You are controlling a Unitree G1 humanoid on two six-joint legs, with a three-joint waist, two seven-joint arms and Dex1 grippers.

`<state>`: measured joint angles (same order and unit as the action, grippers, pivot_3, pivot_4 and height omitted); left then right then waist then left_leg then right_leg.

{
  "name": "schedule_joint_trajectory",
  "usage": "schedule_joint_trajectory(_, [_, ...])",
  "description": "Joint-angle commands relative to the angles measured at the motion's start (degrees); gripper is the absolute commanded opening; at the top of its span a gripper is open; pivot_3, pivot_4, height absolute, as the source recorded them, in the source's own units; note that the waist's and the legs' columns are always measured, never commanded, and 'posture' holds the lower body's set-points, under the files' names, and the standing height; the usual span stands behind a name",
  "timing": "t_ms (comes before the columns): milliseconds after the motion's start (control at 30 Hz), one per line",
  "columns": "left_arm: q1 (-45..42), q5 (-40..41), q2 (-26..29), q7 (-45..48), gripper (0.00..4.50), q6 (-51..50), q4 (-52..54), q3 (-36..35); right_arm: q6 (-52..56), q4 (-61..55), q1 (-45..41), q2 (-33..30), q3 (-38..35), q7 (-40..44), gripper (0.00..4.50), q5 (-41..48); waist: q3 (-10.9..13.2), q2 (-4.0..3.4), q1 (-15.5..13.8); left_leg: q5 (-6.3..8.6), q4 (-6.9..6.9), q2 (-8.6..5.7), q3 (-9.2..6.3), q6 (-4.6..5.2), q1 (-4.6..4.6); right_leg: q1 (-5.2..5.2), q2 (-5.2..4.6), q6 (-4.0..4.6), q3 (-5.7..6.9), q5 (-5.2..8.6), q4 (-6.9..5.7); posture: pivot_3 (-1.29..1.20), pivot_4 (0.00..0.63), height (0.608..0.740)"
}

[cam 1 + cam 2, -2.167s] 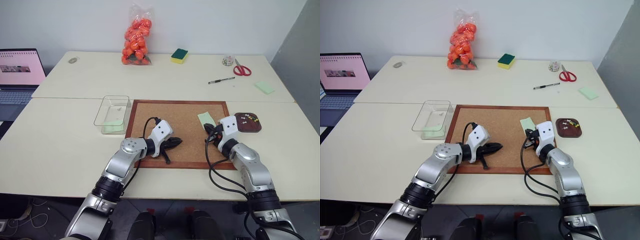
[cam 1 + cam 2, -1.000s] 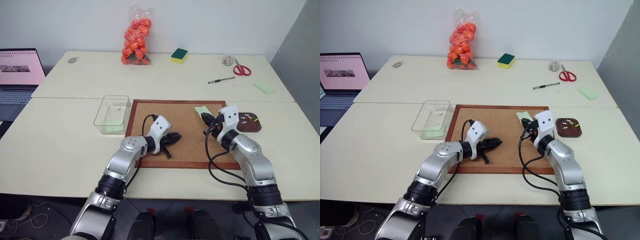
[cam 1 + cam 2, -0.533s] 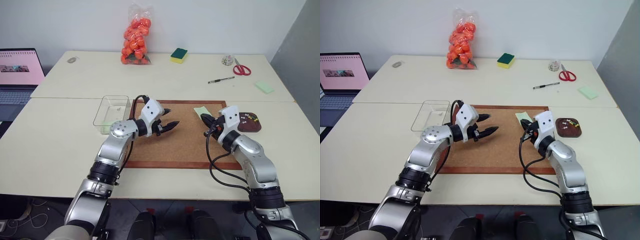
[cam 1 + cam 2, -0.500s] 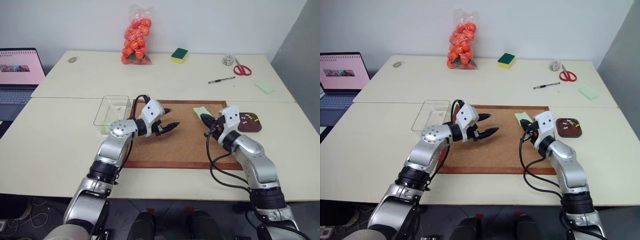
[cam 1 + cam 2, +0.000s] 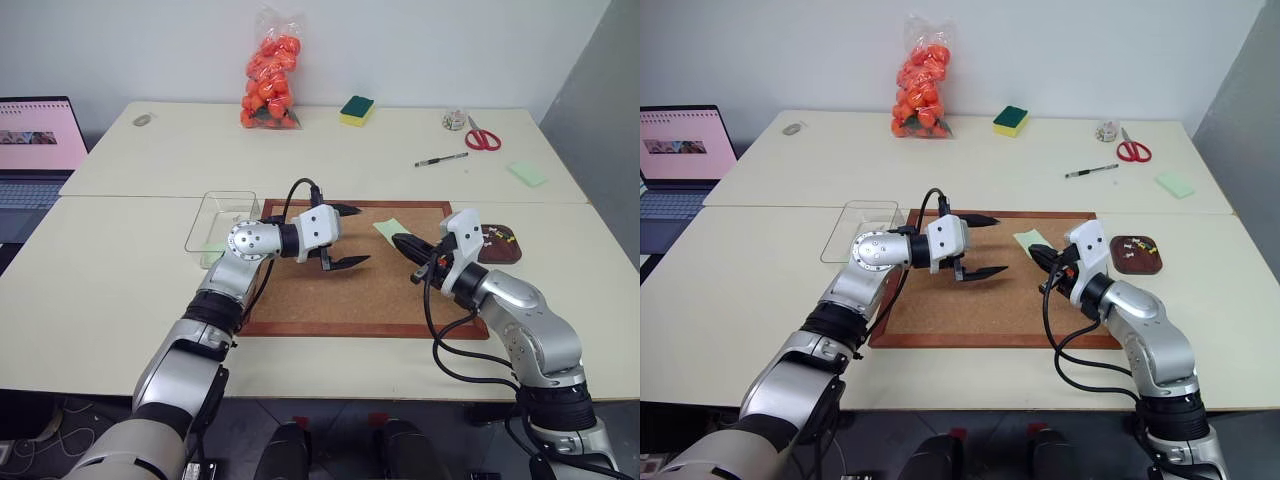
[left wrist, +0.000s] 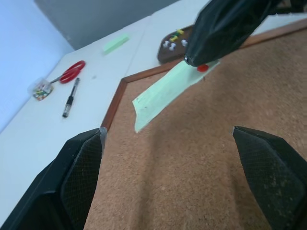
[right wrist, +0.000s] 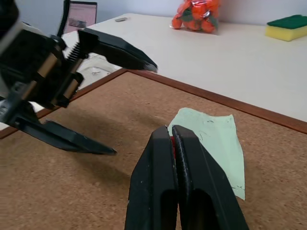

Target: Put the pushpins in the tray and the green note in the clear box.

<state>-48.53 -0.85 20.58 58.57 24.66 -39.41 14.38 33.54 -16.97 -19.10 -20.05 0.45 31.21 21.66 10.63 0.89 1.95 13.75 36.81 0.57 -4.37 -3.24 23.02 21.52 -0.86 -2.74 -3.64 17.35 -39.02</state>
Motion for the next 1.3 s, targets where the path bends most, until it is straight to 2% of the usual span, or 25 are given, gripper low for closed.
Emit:
schedule_joint_trajectory(33, [-4.1, -2.9, -0.5, 0.3, 4.44, 7.2, -4.7, 1.5, 2.0, -3.9, -1.0, -0.7, -0.3, 0.5, 0.00, 2.3, 0.0, 0.01, -0.1, 0.00, 0.00, 0.00, -0.01, 0.00, 0.02, 0.01, 0.00, 0.00, 0.02, 0.00, 0.01, 0.00, 0.150, 0.740])
schedule_joint_trajectory(367, [-8.9, -8.5, -3.1, -4.4, 4.44, 16.4, -14.0, 2.6, 4.2, -5.8, -1.2, -1.1, 0.0, 0.2, 0.00, 4.0, 0.0, 0.02, 0.0, 0.00, 0.01, -0.01, -0.01, 0.00, 0.04, 0.03, 0.00, 0.00, 0.02, 0.00, 0.00, 0.00, 0.150, 0.740])
schedule_joint_trajectory(500, [-10.1, -11.6, -3.0, -6.8, 3.93, 19.5, -16.2, 3.9, 4.7, -6.1, -1.3, -1.1, 0.2, 0.1, 0.00, 4.3, 0.0, 0.02, 0.0, 0.00, 0.01, 0.00, -0.02, 0.00, 0.04, 0.05, 0.02, 0.00, 0.01, 0.00, -0.01, 0.00, 0.150, 0.740])
schedule_joint_trajectory(800, [-12.2, -17.3, -3.2, -13.6, 1.95, 23.4, -19.9, 5.9, 5.3, -6.6, -1.3, -1.4, 0.5, -0.1, 0.00, 5.2, 0.0, 0.02, 0.0, 0.00, 0.02, -0.01, -0.02, 0.00, 0.06, 0.05, 0.02, 0.00, 0.02, 0.00, -0.01, 0.00, 0.150, 0.740])
schedule_joint_trajectory(967, [-13.4, -20.4, -2.6, -18.5, 0.98, 25.3, -21.4, 6.6, 5.9, -6.9, -1.3, -1.2, 0.5, -0.3, 0.00, 5.5, 0.0, 0.02, 0.0, 0.00, 0.02, -0.01, -0.02, 0.00, 0.06, 0.06, 0.02, 0.00, 0.02, 0.00, -0.01, 0.00, 0.150, 0.740])
schedule_joint_trajectory(1000, [-13.6, -20.9, -2.5, -19.2, 0.92, 25.6, -21.6, 6.6, 6.0, -6.9, -1.4, -1.2, 0.4, -0.4, 0.00, 5.6, 0.0, 0.02, 0.0, 0.00, 0.02, -0.01, -0.02, 0.00, 0.06, 0.06, 0.02, 0.00, 0.02, 0.00, -0.02, 0.00, 0.150, 0.740])
schedule_joint_trajectory(1133, [-14.4, -23.2, -2.1, -23.3, 0.08, 27.5, -22.2, 7.2, 6.5, -6.5, -1.8, -1.0, 0.2, -0.7, 0.00, 5.7, 0.0, 0.03, -0.1, 0.00, 0.02, -0.01, -0.03, 0.00, 0.08, 0.07, 0.02, 0.00, 0.02, 0.00, -0.02, 0.00, 0.150, 0.740])
schedule_joint_trajectory(1300, [-15.1, -26.4, -1.3, -27.9, 0.01, 30.3, -22.1, 8.2, 7.5, -6.1, -2.4, -0.1, -0.5, -1.5, 0.00, 6.7, 0.0, 0.03, 0.0, 0.00, 0.02, -0.01, -0.03, 0.00, 0.08, 0.09, 0.02, 0.00, 0.02, 0.00, -0.03, 0.00, 0.150, 0.740])
